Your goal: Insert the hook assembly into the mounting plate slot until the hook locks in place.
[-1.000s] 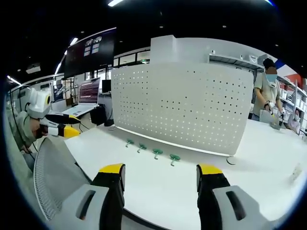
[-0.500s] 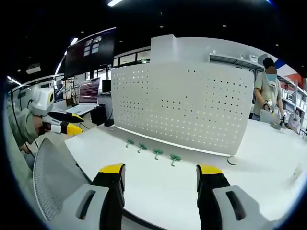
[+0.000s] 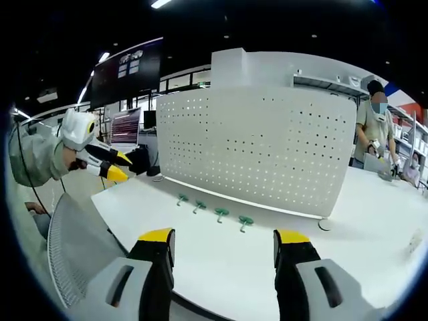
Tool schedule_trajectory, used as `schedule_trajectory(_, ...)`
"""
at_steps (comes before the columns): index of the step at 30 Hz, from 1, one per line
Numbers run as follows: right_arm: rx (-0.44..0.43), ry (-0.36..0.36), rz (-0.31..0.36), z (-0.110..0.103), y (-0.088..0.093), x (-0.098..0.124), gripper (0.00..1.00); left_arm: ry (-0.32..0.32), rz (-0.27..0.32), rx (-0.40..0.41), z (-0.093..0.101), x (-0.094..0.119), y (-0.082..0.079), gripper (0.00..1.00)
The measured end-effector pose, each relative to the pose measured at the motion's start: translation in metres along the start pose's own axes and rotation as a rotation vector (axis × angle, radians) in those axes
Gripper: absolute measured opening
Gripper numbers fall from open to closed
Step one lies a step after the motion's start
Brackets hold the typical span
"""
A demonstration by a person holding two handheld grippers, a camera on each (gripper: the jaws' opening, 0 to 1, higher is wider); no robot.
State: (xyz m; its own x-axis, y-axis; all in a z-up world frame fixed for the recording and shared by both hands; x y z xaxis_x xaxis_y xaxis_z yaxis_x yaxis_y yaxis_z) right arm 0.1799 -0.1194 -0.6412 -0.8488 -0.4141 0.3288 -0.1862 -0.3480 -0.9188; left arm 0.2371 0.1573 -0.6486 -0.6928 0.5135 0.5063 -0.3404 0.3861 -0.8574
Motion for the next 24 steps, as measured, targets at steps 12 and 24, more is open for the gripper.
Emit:
schedule_trajectory(12, -0.009, 0.015, -0.009, 0.002, 0.003, 0.002, 0.58, 0.073, -0.105, -0.152, -0.026, -0.028, -0.008, 0.34)
schedule_trajectory(24, -0.033, 0.031, -0.018, 0.003, 0.006, -0.001, 0.58, 0.165, -0.194, -0.255, -0.043, -0.059, -0.002, 0.32)
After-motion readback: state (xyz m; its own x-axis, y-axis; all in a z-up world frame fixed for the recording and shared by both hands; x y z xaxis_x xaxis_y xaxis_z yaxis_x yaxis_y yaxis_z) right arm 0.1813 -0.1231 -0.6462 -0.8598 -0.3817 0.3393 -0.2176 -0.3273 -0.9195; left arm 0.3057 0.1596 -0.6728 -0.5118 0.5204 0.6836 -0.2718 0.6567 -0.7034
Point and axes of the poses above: the point that each gripper's makers call its tool centre point, and the gripper's own axes: x roughly backward along the fingers, z roughly to its right, y roughly out of its underside, the point moved 2 cm from there along x, roughly backward along the fingers, and after that the axes turned 11 degrees about x, right-handed, at the moved point
